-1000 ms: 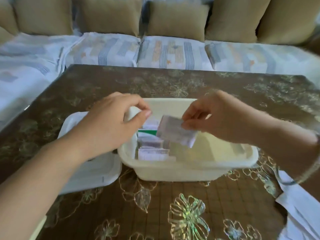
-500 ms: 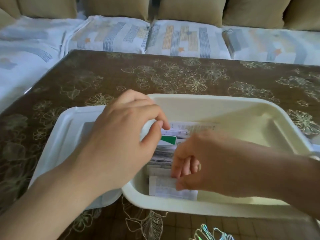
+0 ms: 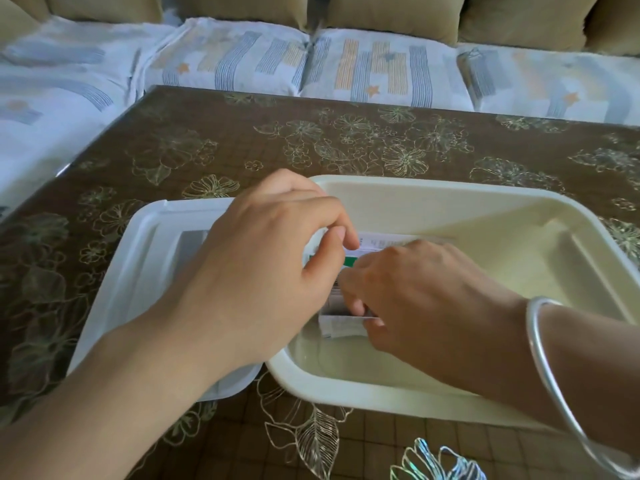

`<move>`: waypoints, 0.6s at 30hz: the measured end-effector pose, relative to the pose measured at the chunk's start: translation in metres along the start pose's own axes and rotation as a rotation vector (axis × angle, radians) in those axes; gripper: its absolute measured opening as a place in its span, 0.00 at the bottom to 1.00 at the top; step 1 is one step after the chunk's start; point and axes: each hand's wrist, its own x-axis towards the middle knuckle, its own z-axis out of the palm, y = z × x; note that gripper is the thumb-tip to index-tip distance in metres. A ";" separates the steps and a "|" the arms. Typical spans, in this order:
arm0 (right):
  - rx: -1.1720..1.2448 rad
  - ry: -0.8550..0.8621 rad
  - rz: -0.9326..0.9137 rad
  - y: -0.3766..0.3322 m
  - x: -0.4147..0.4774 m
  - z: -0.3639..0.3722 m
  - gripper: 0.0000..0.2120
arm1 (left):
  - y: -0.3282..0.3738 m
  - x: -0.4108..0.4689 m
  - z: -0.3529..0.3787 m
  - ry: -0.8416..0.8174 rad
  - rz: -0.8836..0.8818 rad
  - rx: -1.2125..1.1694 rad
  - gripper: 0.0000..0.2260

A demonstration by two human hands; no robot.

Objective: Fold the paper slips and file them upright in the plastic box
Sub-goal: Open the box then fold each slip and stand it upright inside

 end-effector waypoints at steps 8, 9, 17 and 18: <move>0.130 -0.112 -0.025 0.002 -0.003 -0.004 0.07 | 0.000 0.000 0.001 0.024 0.000 -0.016 0.12; 0.138 -0.119 -0.021 0.003 -0.003 -0.004 0.09 | -0.001 0.000 0.001 0.024 0.003 -0.013 0.12; 0.280 -0.125 -0.004 0.010 -0.003 -0.002 0.13 | -0.001 -0.001 0.001 0.017 -0.002 -0.003 0.12; 0.298 -0.118 -0.001 0.010 -0.003 -0.001 0.12 | -0.001 -0.001 0.001 0.019 -0.004 -0.005 0.12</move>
